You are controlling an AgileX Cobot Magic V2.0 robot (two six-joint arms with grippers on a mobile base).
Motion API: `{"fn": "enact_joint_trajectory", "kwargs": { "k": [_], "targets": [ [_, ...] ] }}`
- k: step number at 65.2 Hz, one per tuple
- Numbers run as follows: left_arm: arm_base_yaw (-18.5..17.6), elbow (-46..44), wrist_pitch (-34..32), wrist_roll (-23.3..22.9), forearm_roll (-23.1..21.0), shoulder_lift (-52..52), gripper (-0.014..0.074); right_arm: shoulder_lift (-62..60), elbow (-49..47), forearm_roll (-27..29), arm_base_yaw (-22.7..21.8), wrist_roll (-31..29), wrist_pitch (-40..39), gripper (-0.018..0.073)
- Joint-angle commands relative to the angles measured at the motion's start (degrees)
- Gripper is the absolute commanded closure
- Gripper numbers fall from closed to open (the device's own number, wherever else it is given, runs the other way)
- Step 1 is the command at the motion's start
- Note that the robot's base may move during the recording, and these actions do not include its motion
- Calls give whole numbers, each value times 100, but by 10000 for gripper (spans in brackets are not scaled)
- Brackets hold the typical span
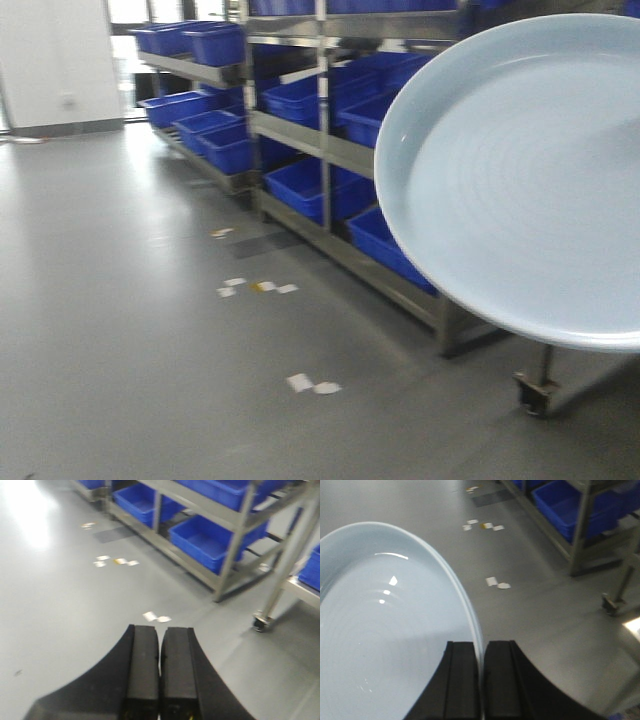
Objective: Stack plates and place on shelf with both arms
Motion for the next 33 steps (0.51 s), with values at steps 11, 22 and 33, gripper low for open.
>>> {"fn": "enact_joint_trajectory", "kwargs": {
  "k": [11,22,33],
  "targets": [
    [-3,-168,-467,-39,-2,-25,512,-29,-170,-9,-22,-18,-547,509],
    [-3,-168,-467,-39,-2,-25,512,-29,-170,-9,-22,-18,-547,509],
    [-3,-168,-467,-39,-2,-25,512,-29,-170,-9,-22,-18,-547,509]
  ]
}}
